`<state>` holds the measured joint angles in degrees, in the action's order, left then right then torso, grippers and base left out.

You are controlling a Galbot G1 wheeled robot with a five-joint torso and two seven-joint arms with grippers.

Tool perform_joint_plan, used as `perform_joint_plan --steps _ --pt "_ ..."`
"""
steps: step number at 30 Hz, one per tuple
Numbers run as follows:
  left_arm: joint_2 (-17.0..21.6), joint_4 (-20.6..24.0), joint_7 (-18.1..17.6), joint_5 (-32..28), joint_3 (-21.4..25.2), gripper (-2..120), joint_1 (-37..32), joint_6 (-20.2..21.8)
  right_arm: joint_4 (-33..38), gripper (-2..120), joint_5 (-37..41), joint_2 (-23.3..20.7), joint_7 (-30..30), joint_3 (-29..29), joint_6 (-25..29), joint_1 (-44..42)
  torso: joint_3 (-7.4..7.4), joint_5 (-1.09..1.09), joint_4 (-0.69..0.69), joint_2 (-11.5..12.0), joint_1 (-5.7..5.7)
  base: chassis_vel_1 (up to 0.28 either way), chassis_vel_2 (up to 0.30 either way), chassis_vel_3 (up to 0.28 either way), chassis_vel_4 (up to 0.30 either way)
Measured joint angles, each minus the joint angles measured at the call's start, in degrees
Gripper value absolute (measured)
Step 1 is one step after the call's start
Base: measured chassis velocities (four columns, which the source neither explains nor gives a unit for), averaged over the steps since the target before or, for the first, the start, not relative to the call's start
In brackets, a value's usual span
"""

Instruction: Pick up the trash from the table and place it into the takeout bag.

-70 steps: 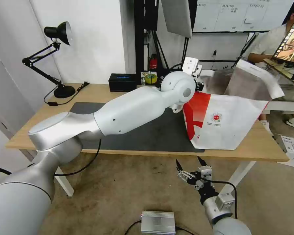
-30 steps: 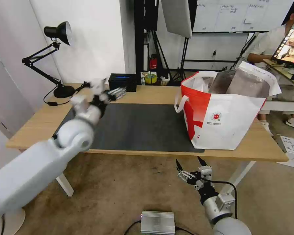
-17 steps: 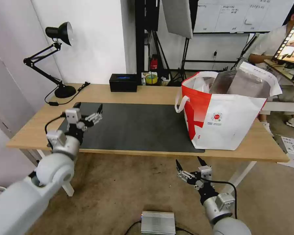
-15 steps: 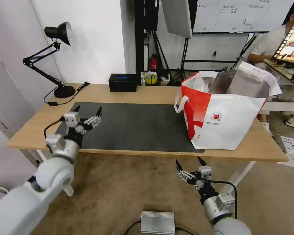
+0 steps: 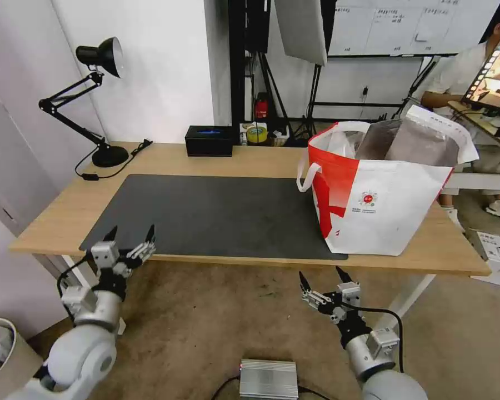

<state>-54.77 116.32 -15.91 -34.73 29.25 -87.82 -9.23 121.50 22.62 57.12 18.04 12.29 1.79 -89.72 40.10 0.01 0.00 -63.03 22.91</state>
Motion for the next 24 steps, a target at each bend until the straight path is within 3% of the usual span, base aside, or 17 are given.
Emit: perform_joint_plan --steps 10,24 --pt "-3.88 -0.99 2.44 1.69 1.79 100 -4.88 -2.58 0.0 100 0.0 0.0 0.01 0.0 0.0 -0.01 0.01 0.0 0.0 0.0 0.0 0.0 0.0 0.0 0.0" --pt "-4.05 -1.08 2.49 1.8 1.73 100 -4.79 -2.7 0.0 100 0.0 0.0 0.0 0.0 0.0 0.0 0.01 0.0 0.0 0.0 0.01 0.0 0.0 0.0 0.0"
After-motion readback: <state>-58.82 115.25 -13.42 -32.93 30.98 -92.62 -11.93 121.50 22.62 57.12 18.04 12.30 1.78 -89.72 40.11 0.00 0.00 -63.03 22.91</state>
